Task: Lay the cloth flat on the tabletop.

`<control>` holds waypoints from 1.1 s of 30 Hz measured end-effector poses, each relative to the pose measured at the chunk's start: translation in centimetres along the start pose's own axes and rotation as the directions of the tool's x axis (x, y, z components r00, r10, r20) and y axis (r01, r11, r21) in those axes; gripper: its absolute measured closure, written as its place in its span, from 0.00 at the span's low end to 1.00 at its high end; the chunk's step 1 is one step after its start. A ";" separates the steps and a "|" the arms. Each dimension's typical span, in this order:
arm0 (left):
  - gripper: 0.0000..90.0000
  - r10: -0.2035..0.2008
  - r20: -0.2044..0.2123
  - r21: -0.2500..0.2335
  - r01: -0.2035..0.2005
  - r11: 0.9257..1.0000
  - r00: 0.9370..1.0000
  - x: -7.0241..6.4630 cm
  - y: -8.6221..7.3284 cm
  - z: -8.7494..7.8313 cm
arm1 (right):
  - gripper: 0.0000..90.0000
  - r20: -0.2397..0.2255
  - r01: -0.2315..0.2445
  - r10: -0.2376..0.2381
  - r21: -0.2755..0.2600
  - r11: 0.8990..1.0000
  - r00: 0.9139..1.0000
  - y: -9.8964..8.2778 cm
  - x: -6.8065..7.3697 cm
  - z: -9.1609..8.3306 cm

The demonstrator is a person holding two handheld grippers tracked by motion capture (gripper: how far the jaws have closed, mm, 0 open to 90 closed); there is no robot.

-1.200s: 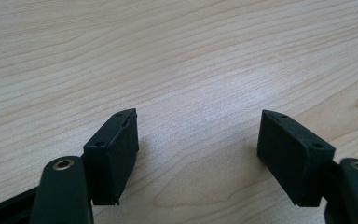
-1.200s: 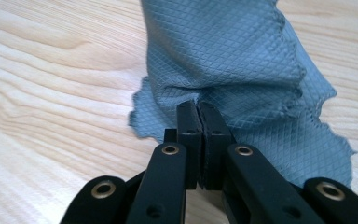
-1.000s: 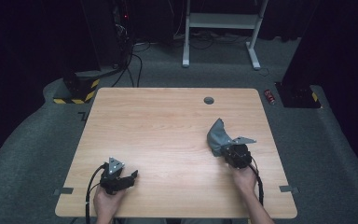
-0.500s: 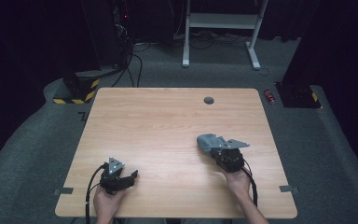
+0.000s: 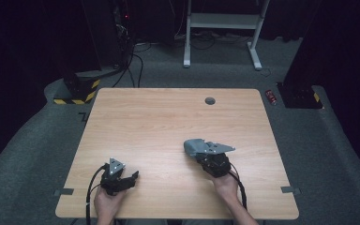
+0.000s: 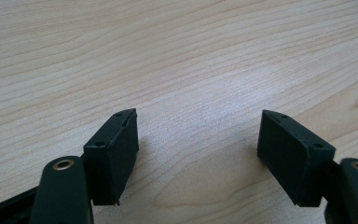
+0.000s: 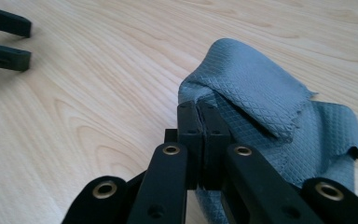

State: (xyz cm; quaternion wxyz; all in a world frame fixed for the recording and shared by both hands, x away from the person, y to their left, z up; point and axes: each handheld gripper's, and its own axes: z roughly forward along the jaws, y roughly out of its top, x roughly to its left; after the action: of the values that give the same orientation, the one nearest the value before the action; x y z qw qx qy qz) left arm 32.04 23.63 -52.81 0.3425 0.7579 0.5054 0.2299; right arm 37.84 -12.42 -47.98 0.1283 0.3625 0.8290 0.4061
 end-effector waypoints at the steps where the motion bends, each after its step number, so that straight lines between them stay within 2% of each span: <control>1: 0.33 0.000 0.000 0.000 0.000 1.000 1.000 0.0 0.0 0.0 | 0.99 -0.008 0.005 -0.005 0.001 1.000 1.000 0.1 0.3 0.2; 7: 0.32 0.000 0.000 0.000 0.000 1.000 1.000 0.0 0.0 0.0 | 0.99 -0.048 0.026 -0.026 0.004 1.000 0.999 0.6 1.9 1.1; 11: 0.32 0.001 -0.001 0.001 -0.001 1.000 1.000 0.0 0.0 0.0 | 0.98 -0.085 0.066 -0.065 0.007 0.998 0.994 1.0 3.8 2.1; 19: 0.33 -0.001 0.001 0.000 0.001 1.000 1.000 0.0 0.0 0.0 | 0.98 -0.131 0.100 -0.094 0.038 0.994 0.987 0.8 6.1 3.8; 21: 0.33 -0.014 0.006 -0.002 0.014 1.000 1.000 0.1 0.0 0.0 | 0.98 -0.138 0.108 -0.101 0.046 0.993 0.985 0.7 6.5 4.2; 25: 0.34 -0.038 0.024 -0.011 0.039 0.999 0.999 0.4 -0.1 -0.1 | 0.96 -0.146 0.125 -0.114 0.069 0.990 0.983 0.5 7.1 4.8; 26: 0.36 -0.054 0.033 -0.017 0.055 0.998 0.998 0.6 -0.1 -0.2 | 0.91 -0.153 0.126 -0.112 0.086 0.988 0.982 0.4 7.3 5.2; 28: 0.37 -0.069 0.036 -0.020 0.070 0.997 0.997 0.7 -0.1 -0.2 | 0.87 -0.156 0.128 -0.113 0.093 0.987 0.981 0.2 7.4 5.3; 31: 0.38 -0.071 0.032 -0.014 0.072 0.997 0.997 0.5 0.0 -0.2 | 0.80 -0.161 0.126 -0.111 0.083 0.989 0.981 0.2 7.3 5.0; 33: 0.38 -0.068 0.035 -0.003 0.069 0.998 0.997 -0.1 0.4 -0.3 | 0.76 -0.164 0.117 -0.104 0.068 0.991 0.981 0.1 6.9 4.2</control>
State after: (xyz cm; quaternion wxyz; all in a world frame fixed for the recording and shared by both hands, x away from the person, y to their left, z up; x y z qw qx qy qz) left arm 32.05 23.54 -52.29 0.3605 0.7433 0.5246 0.2058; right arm 35.14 -5.05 -49.97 0.0694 0.2867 0.8705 0.3939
